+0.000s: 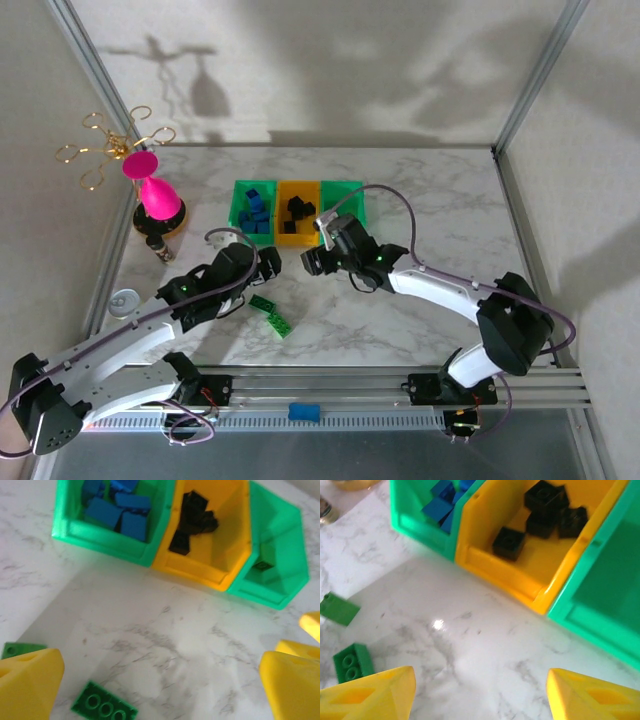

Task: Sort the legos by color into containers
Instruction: Place the lego in the container, then pick up the lego from the bottom-center of the table.

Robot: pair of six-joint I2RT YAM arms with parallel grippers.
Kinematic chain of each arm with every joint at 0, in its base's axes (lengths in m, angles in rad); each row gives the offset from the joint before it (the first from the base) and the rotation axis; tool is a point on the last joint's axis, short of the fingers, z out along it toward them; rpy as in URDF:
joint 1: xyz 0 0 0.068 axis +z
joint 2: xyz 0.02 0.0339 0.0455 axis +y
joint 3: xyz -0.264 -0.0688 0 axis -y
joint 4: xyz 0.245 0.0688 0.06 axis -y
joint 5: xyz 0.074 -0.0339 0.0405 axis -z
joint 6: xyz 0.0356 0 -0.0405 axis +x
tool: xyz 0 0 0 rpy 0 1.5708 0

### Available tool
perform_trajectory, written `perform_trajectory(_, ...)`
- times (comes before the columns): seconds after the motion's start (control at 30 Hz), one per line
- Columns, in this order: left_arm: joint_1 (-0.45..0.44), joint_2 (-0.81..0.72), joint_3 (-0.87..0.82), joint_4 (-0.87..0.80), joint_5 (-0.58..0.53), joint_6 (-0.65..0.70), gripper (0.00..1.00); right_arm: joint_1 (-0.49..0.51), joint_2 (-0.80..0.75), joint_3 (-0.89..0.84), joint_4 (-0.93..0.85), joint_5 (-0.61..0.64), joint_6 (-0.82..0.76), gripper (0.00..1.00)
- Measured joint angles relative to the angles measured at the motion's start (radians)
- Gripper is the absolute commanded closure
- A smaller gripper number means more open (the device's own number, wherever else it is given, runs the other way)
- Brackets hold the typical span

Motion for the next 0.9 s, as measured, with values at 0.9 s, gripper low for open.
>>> perform_trajectory(0.9,0.000,-0.188,-0.059,-0.224,-0.112,-0.187,0.01,0.312,0.162,-0.049,0.118,-0.040,0.011,0.22)
